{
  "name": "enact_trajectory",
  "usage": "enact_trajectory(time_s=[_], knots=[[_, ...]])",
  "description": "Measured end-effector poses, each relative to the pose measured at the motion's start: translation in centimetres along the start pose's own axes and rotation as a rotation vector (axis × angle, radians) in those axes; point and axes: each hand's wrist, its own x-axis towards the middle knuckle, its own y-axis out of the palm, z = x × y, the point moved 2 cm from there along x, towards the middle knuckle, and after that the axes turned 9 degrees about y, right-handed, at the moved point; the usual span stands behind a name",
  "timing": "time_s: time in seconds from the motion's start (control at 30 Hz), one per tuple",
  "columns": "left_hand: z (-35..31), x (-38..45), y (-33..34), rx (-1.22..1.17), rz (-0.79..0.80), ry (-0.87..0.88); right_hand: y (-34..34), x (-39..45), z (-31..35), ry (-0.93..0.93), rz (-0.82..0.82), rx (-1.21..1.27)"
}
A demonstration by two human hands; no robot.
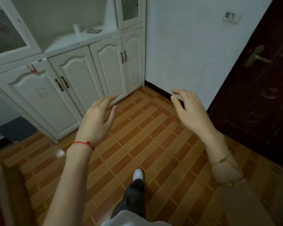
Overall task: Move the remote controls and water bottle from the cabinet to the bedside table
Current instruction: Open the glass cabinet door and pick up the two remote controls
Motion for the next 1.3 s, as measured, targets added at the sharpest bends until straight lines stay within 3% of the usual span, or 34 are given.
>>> enact_trajectory(time_s=[0.5,0.93,1.3], knots=[[13.9,22.1,4.2,0.013,0.012,-0.014,8.5,25.2,1.2,0.034,0.036,0.026],[22.6,39.0,10.7,-0.013,0.128,-0.032,15.5,42.9,-1.9,0.075,0.058,0.045],[29.2,58.1,16.5,0.029,0.053,-0.065,18.9,64.9,-4.8,-0.033,0.109,0.054]])
